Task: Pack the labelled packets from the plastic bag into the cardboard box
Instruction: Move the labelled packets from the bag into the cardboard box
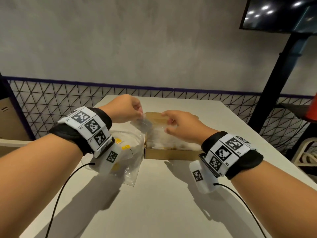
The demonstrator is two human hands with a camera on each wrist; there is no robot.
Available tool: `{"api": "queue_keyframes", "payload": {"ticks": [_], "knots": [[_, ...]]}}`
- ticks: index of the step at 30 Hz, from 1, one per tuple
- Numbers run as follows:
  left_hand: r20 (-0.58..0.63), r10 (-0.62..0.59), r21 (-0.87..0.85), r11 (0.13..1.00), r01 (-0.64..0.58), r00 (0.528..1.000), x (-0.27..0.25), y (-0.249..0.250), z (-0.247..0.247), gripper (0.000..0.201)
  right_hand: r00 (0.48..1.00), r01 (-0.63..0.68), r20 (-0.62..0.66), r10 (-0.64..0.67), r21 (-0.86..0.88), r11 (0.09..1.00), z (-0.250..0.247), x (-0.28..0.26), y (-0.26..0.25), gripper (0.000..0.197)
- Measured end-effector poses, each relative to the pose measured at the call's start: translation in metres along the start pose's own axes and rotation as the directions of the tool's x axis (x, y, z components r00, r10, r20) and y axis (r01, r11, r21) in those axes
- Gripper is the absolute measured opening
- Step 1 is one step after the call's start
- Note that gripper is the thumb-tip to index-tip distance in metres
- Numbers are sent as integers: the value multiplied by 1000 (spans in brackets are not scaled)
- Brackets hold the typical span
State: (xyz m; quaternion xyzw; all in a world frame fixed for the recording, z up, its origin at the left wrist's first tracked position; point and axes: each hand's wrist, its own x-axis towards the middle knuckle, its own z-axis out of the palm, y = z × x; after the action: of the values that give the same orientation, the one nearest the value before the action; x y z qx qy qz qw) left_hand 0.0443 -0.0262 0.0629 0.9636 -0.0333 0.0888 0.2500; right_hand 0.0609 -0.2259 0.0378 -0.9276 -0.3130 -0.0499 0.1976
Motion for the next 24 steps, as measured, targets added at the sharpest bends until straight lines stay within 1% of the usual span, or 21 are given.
{"api": "queue_keyframes", "payload": {"ticks": [3, 7, 9, 12, 14, 16, 17, 18, 19, 21, 22, 23, 24], "knots": [[12, 70, -103, 992, -68, 997, 1, 14, 7, 5, 996, -16, -82, 18, 33, 999, -1, 3, -7, 41], [-6, 111, -311, 944, -107, 994, 3, 23, 14, 9, 990, -35, -134, 46, 82, 996, -3, 5, -4, 15], [16, 115, -421, 902, -98, 993, 4, 26, 16, 10, 990, -49, -121, 69, 161, 986, -5, 4, 0, 15], [63, 138, -555, 828, -80, 988, 1, 31, 18, 13, 989, -94, -81, 126, 321, 942, -8, 2, 6, 17], [86, 125, -617, 786, -46, 988, 1, 32, 17, 26, 986, -98, -88, 140, 368, 925, -10, 2, 13, 20], [121, 82, -638, 770, 14, 989, 2, 29, 15, 42, 984, -74, -111, 139, 455, 888, -11, 2, 18, 24], [137, 61, -628, 777, 39, 989, 3, 26, 14, 45, 982, -53, -127, 140, 527, 848, -11, 1, 20, 27], [150, 44, -600, 798, 55, 988, 3, 23, 13, 43, 979, -37, -144, 147, 580, 814, -11, 1, 21, 29], [160, 25, -540, 839, 66, 987, 5, 18, 13, 37, 975, -29, -161, 156, 600, 800, -11, 0, 23, 30], [179, -40, -326, 940, 98, 983, 7, 3, 13, 27, 971, -42, -178, 161, 538, 842, -10, 0, 25, 29], [188, -90, -214, 968, 130, 978, 8, -6, 14, 25, 971, -58, -178, 160, 474, 879, -9, 1, 26, 23], [200, -145, -117, 978, 170, 969, 10, -17, 14, 24, 972, -74, -175, 158, 412, 908, -9, 1, 27, 16], [218, -197, -30, 978, 208, 956, 9, -27, 15, 25, 973, -85, -172, 155, 358, 930, -8, 2, 28, 13]]}}
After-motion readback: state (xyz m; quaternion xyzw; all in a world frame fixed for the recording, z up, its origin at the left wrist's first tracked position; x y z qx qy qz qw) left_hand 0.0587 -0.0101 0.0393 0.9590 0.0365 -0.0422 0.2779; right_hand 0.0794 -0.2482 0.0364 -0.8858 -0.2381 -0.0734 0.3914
